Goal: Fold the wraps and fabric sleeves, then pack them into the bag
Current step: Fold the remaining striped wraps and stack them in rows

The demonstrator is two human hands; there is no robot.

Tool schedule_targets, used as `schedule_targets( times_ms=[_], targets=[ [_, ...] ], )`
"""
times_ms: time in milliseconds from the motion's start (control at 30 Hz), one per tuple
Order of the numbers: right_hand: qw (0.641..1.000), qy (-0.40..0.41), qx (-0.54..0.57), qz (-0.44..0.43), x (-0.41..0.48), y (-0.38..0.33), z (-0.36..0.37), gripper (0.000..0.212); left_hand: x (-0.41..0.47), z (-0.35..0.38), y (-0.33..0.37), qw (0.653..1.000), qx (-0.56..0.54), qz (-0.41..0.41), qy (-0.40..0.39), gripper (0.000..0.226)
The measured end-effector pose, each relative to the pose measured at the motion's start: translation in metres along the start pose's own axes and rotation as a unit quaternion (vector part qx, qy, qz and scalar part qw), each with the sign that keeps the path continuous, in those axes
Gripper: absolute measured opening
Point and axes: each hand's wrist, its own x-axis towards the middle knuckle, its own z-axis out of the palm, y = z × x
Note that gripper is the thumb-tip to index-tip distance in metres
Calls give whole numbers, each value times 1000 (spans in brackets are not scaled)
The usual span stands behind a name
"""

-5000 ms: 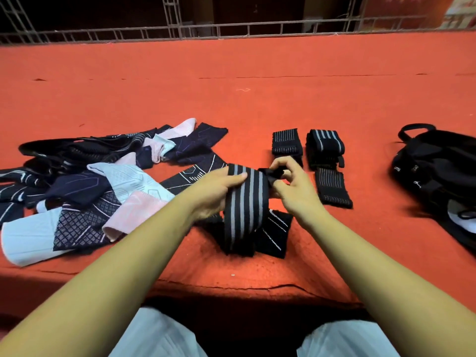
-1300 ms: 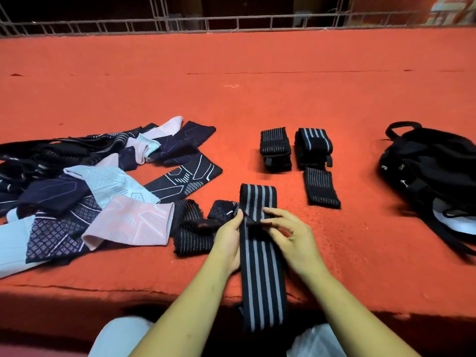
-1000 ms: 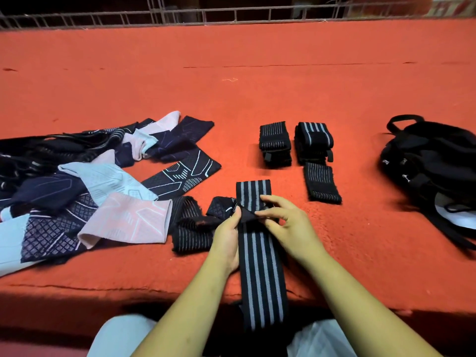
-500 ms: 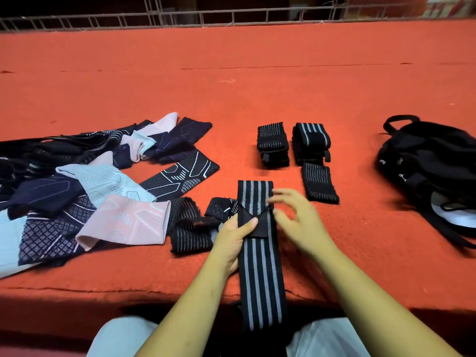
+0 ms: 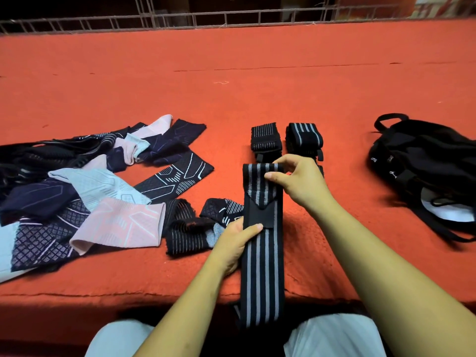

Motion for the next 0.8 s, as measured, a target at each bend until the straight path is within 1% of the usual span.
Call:
schedule_targets(
  times_ms=[100, 167, 233, 300, 367, 400, 500, 633, 733, 800],
  targets=[
    [999, 20, 39, -14, -6, -7, -2, 10, 0, 3, 6, 999, -8, -33, 17, 21],
    [998, 16, 61, -23, -15, -9, -3, 11, 4, 4, 11, 997, -33, -60, 48, 29],
    [997, 9, 71, -38, -29, -6, -1, 15, 7, 7, 15, 989, -86, -81, 87, 38],
    [996, -4, 75, -45, -45, 2, 5, 21, 9, 8, 20, 974, -168, -103, 110, 44],
    [994, -30, 92, -44, -63, 13, 12, 28, 10, 9, 24, 961, -229, -108, 115, 51],
    [994, -38, 94, -48, -71, 20, 15, 30, 9, 8, 25, 958, -242, -105, 109, 57],
    [996, -39, 65, -50, -91, 37, 22, 36, 6, 5, 26, 963, -231, -102, 92, 72],
    [998, -63, 7, -22, -106, 54, 28, 40, 0, 10, 28, 968, -212, -103, 82, 62],
    [997, -76, 15, -10, -112, 54, 32, 40, -3, 15, 31, 972, -198, -95, 86, 58],
    [996, -91, 19, -10, -116, 49, 34, 34, -2, 17, 32, 976, -183, -64, 99, 66]
  ],
)
